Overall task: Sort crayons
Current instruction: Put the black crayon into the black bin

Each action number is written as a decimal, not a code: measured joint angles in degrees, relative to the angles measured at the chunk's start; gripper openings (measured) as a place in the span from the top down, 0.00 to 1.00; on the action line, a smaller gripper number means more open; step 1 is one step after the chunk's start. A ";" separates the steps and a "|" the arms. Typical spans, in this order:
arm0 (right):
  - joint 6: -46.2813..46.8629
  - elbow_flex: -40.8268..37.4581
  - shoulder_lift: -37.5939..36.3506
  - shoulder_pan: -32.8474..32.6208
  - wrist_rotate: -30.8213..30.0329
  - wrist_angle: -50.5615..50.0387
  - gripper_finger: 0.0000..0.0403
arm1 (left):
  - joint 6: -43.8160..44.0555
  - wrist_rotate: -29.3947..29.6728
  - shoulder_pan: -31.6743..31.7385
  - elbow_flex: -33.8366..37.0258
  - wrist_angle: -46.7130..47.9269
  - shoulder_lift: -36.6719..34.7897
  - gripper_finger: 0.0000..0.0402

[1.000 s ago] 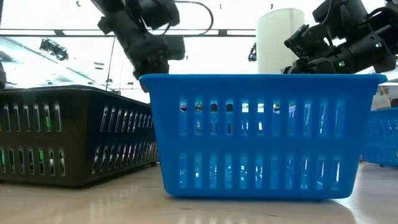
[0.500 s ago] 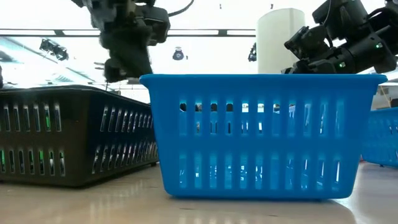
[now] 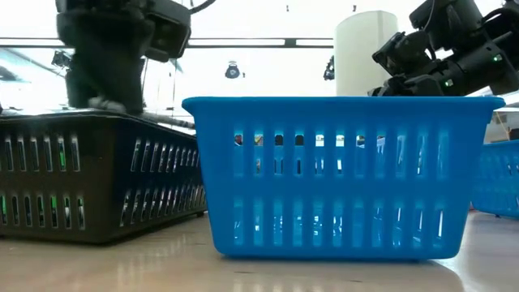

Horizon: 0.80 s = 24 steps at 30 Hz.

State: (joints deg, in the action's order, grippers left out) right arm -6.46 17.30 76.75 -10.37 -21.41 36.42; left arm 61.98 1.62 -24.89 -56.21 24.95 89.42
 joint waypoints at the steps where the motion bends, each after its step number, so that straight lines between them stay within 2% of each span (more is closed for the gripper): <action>1: -0.02 0.00 0.00 0.00 0.00 0.02 0.74 | 0.00 -0.02 -0.25 0.00 0.13 0.69 0.96; 4: 0.00 0.00 0.00 0.00 0.00 0.26 0.74 | -0.04 0.06 -0.65 0.04 -0.10 2.00 0.91; 8: -0.07 0.00 0.00 0.00 0.00 0.37 0.74 | -0.21 -0.09 -0.63 0.04 -0.44 2.15 0.76; 12: -0.17 0.00 0.00 0.00 0.00 0.37 0.74 | -3.91 -2.20 1.33 -0.56 -1.49 0.10 0.65; 16: -0.17 0.00 0.00 0.00 0.00 0.37 0.74 | -10.30 -0.22 5.11 -2.08 0.95 -1.05 0.63; 24: -0.20 0.00 0.00 0.00 0.00 -0.07 0.74 | -23.43 -0.15 13.96 -2.60 7.54 -1.00 0.65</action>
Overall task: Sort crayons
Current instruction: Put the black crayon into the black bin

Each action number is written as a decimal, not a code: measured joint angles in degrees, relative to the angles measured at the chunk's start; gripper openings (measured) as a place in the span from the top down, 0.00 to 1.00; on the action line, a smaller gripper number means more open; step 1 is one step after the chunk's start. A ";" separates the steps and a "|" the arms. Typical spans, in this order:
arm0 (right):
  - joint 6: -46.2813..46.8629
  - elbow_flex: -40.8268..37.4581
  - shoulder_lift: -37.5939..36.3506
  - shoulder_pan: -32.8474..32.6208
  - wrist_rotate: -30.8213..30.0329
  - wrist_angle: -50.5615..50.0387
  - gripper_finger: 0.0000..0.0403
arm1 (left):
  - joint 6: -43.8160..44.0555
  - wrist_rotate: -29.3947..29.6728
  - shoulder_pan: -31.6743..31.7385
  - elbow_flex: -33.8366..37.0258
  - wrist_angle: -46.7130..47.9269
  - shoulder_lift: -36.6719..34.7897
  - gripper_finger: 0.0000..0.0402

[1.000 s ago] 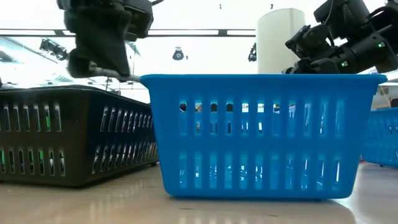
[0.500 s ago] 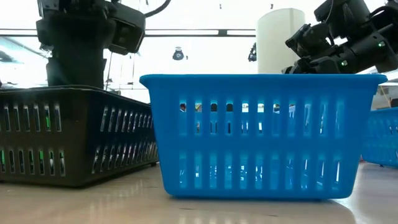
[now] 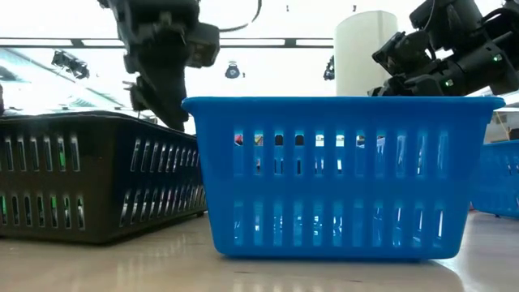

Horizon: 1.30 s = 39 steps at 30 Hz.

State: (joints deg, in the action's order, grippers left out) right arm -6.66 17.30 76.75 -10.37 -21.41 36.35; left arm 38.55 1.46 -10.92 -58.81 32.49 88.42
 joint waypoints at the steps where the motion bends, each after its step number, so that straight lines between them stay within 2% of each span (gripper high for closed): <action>1: 0.00 0.00 0.00 0.00 0.00 -0.03 0.74 | -1.26 0.02 1.24 0.00 0.63 0.00 0.65; 7: 0.00 0.00 0.00 0.00 0.00 -0.15 0.74 | -7.11 -1.73 7.95 1.68 1.46 0.52 0.65; 12: 0.00 -0.07 0.00 0.00 0.00 -0.14 0.74 | -11.91 -1.92 12.79 3.03 -1.63 0.64 0.65; 17: 0.00 -0.07 0.00 0.02 0.00 0.00 0.74 | -18.26 -2.79 16.33 3.02 -7.39 4.58 0.65; 21: 0.00 -0.09 0.00 0.02 -0.47 0.03 0.74 | -21.17 -6.28 19.40 2.97 -11.14 8.82 0.65; 26: -0.13 -0.09 0.00 0.04 -1.70 -0.13 0.74 | -23.98 -7.30 21.65 2.89 -15.20 12.10 0.65; 33: -0.43 -0.11 0.00 0.72 -1.86 0.21 0.74 | -29.74 -7.36 23.65 -3.11 -14.14 14.81 0.65; 39: -0.06 -0.11 0.00 1.07 -1.64 -0.44 0.74 | -35.70 -7.36 25.13 -10.66 -11.94 20.47 0.65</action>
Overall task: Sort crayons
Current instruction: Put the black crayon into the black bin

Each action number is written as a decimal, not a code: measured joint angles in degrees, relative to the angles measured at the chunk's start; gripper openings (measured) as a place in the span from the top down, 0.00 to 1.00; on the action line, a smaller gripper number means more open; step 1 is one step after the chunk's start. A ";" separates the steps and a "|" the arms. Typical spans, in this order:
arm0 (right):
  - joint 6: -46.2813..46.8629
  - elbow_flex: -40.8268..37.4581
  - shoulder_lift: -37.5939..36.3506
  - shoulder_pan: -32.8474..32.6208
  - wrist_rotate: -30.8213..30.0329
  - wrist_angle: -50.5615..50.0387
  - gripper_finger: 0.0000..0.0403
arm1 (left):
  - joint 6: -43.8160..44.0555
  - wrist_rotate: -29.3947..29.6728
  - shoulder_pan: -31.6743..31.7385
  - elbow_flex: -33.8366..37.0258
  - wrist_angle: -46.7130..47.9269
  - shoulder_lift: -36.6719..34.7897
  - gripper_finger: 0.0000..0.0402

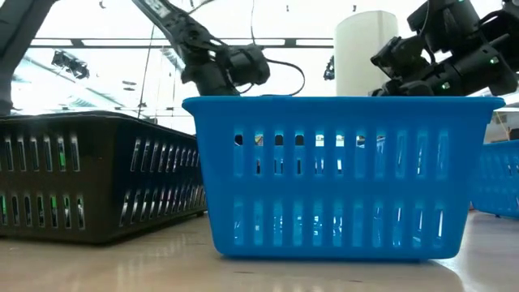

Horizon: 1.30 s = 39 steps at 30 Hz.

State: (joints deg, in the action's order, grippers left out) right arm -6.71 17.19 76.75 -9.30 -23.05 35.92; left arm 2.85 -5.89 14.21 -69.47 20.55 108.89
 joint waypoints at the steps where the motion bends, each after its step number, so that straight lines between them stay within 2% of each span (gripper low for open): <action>1: 0.04 0.00 0.00 0.01 0.00 -0.07 0.74 | -1.09 0.02 0.28 -1.22 0.08 1.12 0.65; 9: 0.86 0.00 0.00 0.02 -0.26 -2.62 0.74 | -9.89 1.69 0.84 -8.94 1.94 7.55 0.65; 15: 2.50 -0.06 0.00 0.00 -0.32 -3.43 0.74 | -13.99 1.68 1.29 -9.47 2.37 7.53 0.65; 24: 3.25 -0.11 0.00 -1.10 -1.20 -3.44 0.74 | -14.72 -0.24 3.40 -9.79 2.04 10.87 0.65; 27: 3.23 -0.11 0.00 -1.14 -1.40 -3.42 0.74 | -15.92 0.09 3.17 -9.80 2.41 11.07 0.72; 33: 3.26 -0.11 0.00 -1.14 -1.40 -3.45 0.74 | -18.10 0.88 2.10 -9.78 3.36 11.13 0.95; 39: 3.50 -0.11 0.00 -1.73 -1.68 -3.45 0.74 | -18.10 2.85 0.38 -9.74 5.21 10.37 0.97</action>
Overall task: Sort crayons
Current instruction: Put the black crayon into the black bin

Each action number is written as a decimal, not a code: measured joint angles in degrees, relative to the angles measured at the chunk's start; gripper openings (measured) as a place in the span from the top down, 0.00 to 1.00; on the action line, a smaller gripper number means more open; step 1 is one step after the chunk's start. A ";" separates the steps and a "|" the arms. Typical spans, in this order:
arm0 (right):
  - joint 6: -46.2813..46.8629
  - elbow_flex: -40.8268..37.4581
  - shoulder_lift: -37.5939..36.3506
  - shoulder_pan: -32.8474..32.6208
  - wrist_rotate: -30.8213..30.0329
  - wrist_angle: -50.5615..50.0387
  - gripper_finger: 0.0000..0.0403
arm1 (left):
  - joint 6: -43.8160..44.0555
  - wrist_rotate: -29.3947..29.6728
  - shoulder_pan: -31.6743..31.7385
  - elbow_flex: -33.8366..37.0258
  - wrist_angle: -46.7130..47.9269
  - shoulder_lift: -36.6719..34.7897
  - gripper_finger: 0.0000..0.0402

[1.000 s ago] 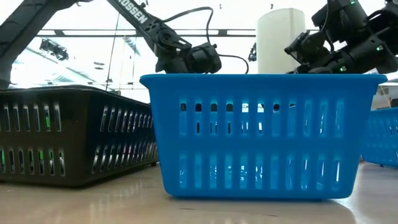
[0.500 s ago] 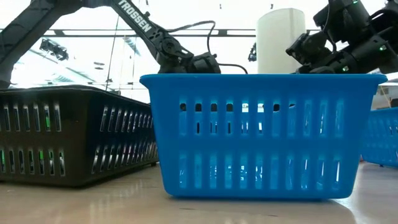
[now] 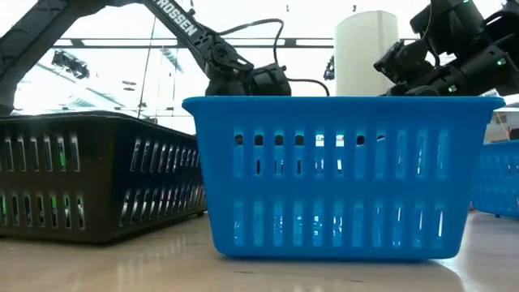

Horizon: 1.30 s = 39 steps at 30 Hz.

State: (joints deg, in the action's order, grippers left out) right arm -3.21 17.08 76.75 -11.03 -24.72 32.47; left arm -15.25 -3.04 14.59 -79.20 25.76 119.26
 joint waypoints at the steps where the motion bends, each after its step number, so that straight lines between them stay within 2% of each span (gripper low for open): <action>1: 0.01 0.00 0.00 -0.20 -0.58 0.00 0.74 | 0.05 1.02 -0.55 0.11 0.41 -0.36 0.97; 7: 0.01 0.00 0.00 -1.71 -2.84 -0.02 0.74 | 1.67 3.82 -4.20 0.68 3.33 -4.98 0.97; 19: 0.03 0.03 -0.13 -4.58 -5.08 0.66 0.74 | 14.07 16.24 -14.98 1.05 10.07 -13.46 0.97; 24: -0.08 0.02 -0.29 -5.62 -6.13 0.94 0.74 | 23.69 21.42 -20.53 0.83 14.34 -17.91 0.97; 28: -0.23 0.02 -0.31 -6.18 -7.02 0.98 0.74 | 32.32 22.96 -25.10 0.89 17.73 -20.07 0.97; 39: -1.39 0.02 -0.35 -6.33 -7.26 1.80 0.74 | 54.21 23.11 -36.10 0.88 27.14 -21.09 0.97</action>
State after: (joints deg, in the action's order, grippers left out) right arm -4.60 17.10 76.40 -17.37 -31.99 34.27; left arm 38.96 20.08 -21.51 -78.32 52.90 98.17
